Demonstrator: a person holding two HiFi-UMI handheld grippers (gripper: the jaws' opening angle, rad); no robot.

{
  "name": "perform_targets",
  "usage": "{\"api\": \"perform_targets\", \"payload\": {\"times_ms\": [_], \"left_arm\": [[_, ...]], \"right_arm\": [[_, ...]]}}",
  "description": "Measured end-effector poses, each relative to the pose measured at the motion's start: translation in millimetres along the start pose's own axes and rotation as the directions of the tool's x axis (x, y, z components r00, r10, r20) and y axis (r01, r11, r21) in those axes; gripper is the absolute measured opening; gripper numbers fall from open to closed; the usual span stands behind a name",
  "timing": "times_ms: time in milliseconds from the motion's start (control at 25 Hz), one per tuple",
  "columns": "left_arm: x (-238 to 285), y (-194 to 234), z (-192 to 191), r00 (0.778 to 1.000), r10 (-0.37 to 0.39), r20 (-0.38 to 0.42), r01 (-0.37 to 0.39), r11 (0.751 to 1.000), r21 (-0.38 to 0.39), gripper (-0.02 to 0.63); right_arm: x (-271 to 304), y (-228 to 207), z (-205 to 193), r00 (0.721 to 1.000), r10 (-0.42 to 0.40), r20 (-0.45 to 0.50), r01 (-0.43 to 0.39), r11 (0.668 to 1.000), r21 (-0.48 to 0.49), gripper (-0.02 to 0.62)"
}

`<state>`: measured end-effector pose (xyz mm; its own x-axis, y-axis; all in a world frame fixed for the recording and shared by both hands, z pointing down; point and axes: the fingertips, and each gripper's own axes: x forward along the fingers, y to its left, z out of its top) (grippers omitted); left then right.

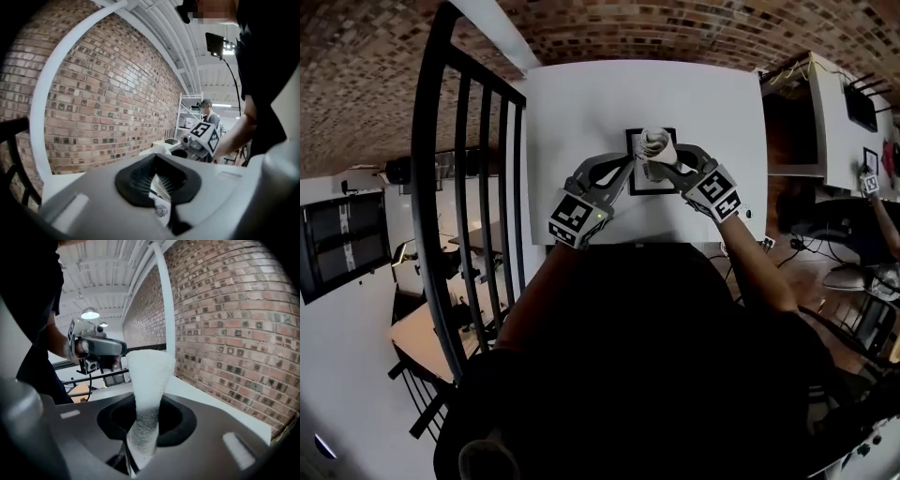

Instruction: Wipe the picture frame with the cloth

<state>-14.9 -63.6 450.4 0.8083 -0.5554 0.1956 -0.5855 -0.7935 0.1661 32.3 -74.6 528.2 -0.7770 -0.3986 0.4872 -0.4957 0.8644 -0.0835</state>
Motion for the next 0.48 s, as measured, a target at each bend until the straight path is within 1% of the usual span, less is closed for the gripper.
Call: {"api": "perform_targets", "payload": {"times_ms": [120,200,360,480], "left_arm": [[-6.3,13.5,-5.7,1.0,-0.017,-0.011,0.017,1.0,-0.003,0.0],[-14.8,17.8,-12.3,0.999,-0.024,-0.023,0.023,1.0,-0.018,0.0],[-22.8,21.1,-19.3,0.998,-0.033,-0.051,0.031,0.999,-0.04,0.0],[-22.1,26.6,-27.6,0.999,0.01,-0.054,-0.011,0.999,-0.031,0.0]], "right_arm": [[28.5,-0.8,-9.5,0.995,-0.01,-0.095,0.004,0.998,-0.065,0.097],[45.8,1.1,-21.9,0.983,-0.018,-0.181,-0.006,0.991,-0.132,0.097],[74.3,-4.0,-38.8,0.936,-0.037,-0.351,-0.073,0.953,-0.295,0.097],[91.3,-8.9,-50.2,0.897,-0.037,-0.44,-0.143,0.918,-0.369,0.097]]}}
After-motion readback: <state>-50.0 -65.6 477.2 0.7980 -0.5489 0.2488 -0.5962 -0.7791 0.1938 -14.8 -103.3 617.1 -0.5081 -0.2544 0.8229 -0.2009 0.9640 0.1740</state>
